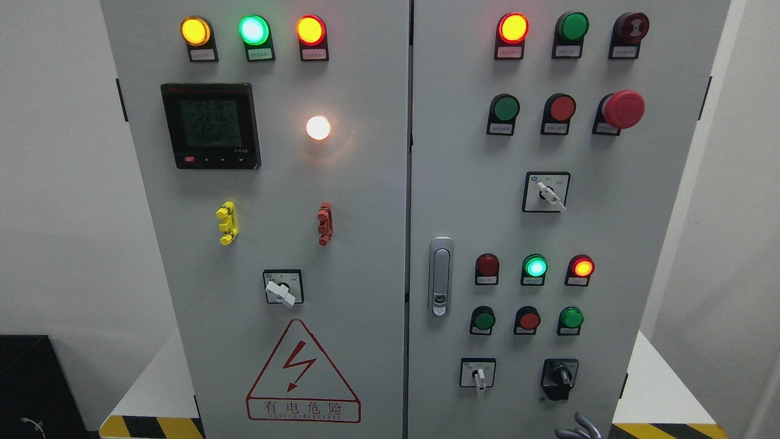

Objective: Flip black knob to close circuit

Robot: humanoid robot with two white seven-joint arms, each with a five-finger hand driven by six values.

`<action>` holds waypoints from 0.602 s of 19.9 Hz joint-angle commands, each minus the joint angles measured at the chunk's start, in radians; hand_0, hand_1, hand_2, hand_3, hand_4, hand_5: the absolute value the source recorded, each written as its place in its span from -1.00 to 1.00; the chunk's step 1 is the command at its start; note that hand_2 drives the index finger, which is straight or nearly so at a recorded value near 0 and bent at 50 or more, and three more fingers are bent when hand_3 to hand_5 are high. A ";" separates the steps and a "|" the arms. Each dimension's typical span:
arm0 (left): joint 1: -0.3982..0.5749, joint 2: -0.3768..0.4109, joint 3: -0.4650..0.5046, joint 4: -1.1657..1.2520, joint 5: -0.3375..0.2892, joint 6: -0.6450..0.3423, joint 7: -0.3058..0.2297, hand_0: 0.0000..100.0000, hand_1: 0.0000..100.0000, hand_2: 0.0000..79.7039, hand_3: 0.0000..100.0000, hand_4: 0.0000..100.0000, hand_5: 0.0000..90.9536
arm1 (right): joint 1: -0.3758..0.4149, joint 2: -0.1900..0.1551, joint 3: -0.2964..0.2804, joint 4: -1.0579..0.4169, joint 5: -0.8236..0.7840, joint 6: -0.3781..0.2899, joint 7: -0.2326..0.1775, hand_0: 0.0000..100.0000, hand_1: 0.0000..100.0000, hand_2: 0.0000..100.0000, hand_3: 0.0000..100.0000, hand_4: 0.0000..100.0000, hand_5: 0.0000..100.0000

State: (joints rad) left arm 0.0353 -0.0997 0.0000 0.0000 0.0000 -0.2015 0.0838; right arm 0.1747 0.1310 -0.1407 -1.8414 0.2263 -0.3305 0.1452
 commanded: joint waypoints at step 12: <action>0.000 0.000 -0.020 0.021 -0.020 0.001 0.001 -1.00 -1.00 -1.00 -1.00 -1.00 -1.00 | 0.025 0.001 0.004 0.002 -0.150 -0.022 0.040 -1.00 -0.91 -1.00 -1.00 -1.00 -1.00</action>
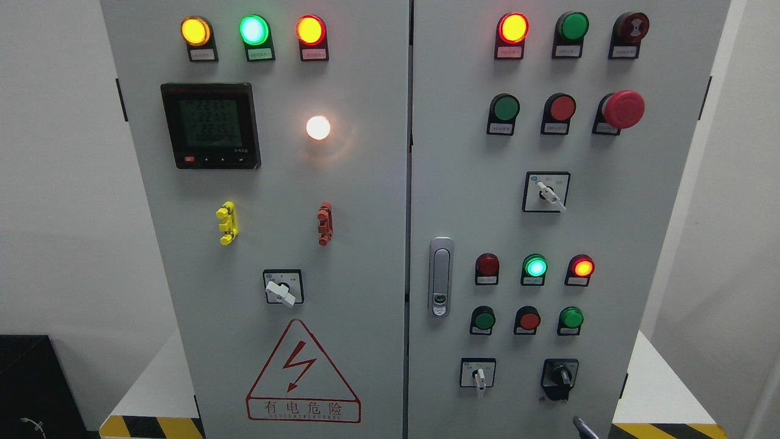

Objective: Flip black knob to close circuit

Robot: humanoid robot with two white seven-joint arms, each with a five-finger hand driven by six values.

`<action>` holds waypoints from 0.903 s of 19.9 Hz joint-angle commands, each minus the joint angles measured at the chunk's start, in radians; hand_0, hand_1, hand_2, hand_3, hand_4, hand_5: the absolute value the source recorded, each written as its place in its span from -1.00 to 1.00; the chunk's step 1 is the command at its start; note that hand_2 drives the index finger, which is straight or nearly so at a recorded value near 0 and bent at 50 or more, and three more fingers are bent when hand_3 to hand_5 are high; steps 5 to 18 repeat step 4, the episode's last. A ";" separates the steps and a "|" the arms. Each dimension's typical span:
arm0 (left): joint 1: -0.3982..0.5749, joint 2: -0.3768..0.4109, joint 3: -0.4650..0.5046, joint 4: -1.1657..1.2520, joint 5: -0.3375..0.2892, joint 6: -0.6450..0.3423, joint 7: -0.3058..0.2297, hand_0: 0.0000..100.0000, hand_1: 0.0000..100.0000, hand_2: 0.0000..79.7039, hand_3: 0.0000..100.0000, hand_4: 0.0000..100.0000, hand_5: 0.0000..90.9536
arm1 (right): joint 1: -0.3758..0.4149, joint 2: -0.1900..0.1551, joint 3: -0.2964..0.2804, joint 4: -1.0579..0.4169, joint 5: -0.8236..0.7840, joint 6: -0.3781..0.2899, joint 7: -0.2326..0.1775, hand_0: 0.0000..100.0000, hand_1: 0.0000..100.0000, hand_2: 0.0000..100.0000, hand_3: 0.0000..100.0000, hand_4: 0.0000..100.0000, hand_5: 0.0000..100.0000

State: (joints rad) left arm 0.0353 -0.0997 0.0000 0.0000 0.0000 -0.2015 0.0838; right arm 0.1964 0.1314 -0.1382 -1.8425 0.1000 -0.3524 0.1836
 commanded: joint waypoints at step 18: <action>0.000 0.000 -0.020 0.022 -0.020 0.001 0.001 -1.00 -1.00 -1.00 -1.00 -1.00 -1.00 | 0.005 0.000 0.002 0.002 -0.029 0.000 0.002 -1.00 -0.94 -1.00 -1.00 -1.00 -1.00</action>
